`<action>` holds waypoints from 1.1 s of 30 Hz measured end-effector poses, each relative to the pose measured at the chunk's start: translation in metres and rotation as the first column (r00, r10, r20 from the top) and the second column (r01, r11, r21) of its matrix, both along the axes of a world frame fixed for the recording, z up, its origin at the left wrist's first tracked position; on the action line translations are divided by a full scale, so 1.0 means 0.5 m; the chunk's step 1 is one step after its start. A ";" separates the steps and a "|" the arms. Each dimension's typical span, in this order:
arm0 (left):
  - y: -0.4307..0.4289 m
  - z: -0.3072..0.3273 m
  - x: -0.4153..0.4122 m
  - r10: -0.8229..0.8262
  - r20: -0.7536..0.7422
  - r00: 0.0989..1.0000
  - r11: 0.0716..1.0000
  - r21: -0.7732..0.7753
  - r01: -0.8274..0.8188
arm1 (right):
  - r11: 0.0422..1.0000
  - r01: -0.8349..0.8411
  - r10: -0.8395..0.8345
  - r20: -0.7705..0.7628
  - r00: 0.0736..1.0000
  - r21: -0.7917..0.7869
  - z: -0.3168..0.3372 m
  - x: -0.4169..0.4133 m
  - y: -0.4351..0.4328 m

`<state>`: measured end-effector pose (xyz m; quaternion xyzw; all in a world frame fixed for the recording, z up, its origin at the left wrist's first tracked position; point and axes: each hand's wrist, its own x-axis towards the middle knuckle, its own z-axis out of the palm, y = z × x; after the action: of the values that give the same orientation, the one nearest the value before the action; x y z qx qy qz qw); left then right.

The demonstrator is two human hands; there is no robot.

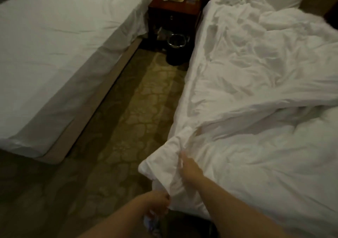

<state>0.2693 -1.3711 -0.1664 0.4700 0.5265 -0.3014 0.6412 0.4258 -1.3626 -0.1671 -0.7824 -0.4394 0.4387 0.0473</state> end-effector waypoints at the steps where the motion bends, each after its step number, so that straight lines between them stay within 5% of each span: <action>1: 0.000 -0.018 -0.001 -0.010 -0.005 1.000 1.000 -0.021 0.010 | 0.998 -0.053 0.056 0.065 0.996 -0.043 0.005 0.008 -0.031; 5: 0.030 0.033 0.049 0.029 -0.069 0.997 0.973 0.229 -0.012 | 0.988 -0.105 0.123 0.165 0.979 -0.110 0.020 0.057 -0.154; 7: 0.041 0.070 0.084 0.005 -0.044 0.999 0.901 0.433 0.014 | 0.995 -0.025 0.045 0.201 0.979 -0.099 0.042 0.084 -0.169; 11: 0.009 0.118 0.164 -0.108 0.019 0.994 0.816 0.573 0.077 | 0.993 0.084 -0.070 0.160 0.985 -0.082 0.072 0.120 -0.214; 19: -0.105 0.147 0.282 -0.213 -0.020 0.977 0.671 0.724 0.161 | 0.932 0.329 -0.344 0.084 0.935 0.155 0.123 0.219 -0.236; 26: -0.092 0.131 0.209 -0.153 -0.063 0.986 0.591 0.794 0.143 | 0.943 0.329 -0.326 -0.082 0.942 0.038 0.082 0.154 -0.264; 33: -0.064 0.136 0.306 -0.429 -0.014 0.903 0.551 0.788 0.274 | 0.735 0.678 -0.673 -0.105 0.732 0.017 0.062 0.176 -0.354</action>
<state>0.4220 -1.4031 -0.0982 0.8197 0.4385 -0.1242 0.3469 0.5137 -1.5394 -0.1363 -0.8660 -0.1343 0.4149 0.2448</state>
